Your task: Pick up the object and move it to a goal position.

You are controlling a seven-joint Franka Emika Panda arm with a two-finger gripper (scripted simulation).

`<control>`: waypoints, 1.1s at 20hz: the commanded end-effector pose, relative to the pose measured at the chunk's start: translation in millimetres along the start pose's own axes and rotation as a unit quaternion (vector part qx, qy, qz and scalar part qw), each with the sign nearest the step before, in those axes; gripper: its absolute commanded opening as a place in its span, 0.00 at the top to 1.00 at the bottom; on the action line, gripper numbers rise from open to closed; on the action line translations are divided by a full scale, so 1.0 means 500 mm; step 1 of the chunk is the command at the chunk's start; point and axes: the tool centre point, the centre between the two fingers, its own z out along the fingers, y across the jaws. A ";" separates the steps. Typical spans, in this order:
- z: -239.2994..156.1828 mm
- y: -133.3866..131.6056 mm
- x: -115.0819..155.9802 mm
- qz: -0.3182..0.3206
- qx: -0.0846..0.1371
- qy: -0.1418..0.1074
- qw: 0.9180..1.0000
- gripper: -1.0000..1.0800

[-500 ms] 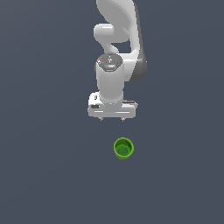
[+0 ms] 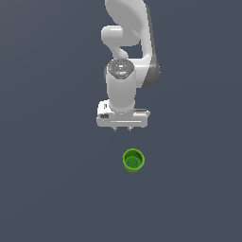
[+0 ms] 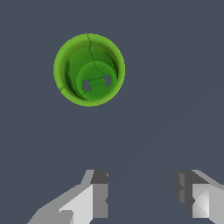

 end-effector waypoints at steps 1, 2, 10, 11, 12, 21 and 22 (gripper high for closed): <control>0.000 0.000 0.000 -0.001 0.000 0.000 1.000 0.38; 0.000 0.000 0.001 -0.002 0.000 0.000 1.000 0.38; 0.004 -0.008 0.022 -0.044 -0.008 -0.003 0.999 0.38; 0.005 -0.010 0.027 -0.053 -0.010 -0.004 0.999 0.38; 0.006 -0.012 0.032 -0.063 -0.011 -0.005 0.998 0.38; 0.022 -0.035 0.096 -0.191 -0.035 -0.017 0.981 0.38; 0.025 -0.037 0.104 -0.208 -0.039 -0.019 0.977 0.38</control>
